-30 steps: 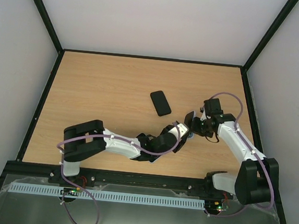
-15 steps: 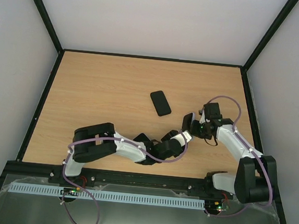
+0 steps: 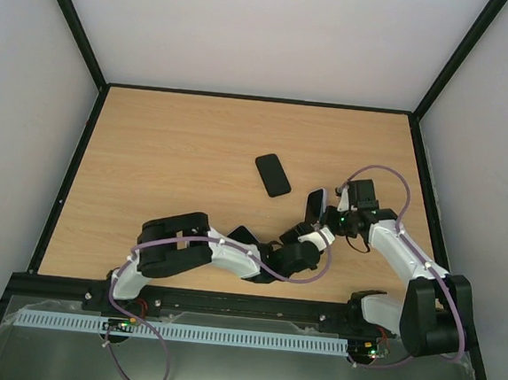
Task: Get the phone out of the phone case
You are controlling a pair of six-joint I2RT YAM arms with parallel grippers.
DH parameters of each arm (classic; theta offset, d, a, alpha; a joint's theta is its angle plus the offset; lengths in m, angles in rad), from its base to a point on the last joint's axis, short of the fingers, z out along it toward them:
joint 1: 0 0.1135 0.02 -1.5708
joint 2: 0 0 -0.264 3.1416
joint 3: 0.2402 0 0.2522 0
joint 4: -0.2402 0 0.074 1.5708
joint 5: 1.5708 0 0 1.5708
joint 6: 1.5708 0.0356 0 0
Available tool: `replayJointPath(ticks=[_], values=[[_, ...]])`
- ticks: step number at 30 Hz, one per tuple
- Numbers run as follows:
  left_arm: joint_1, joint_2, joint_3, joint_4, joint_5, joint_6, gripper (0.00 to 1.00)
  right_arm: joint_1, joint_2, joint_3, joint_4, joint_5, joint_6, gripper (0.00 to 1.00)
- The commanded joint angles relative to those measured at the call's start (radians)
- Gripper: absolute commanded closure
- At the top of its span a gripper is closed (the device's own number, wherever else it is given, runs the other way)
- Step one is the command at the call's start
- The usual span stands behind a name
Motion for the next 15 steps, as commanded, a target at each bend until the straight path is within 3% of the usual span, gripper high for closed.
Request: replayJointPath(ticks=[1,8,15], values=[[-0.002,0.041,0.046,-0.024,-0.094,0.043,0.47,0.005,-0.005,0.001,0.051,-0.045,-0.019,0.98],[0.011,0.043,0.033,-0.002,-0.131,0.037,0.49,0.004,0.016,0.000,0.049,-0.064,-0.029,0.98],[0.023,-0.016,-0.042,0.082,-0.060,0.036,0.41,0.005,0.051,-0.001,0.048,-0.073,-0.032,0.98]])
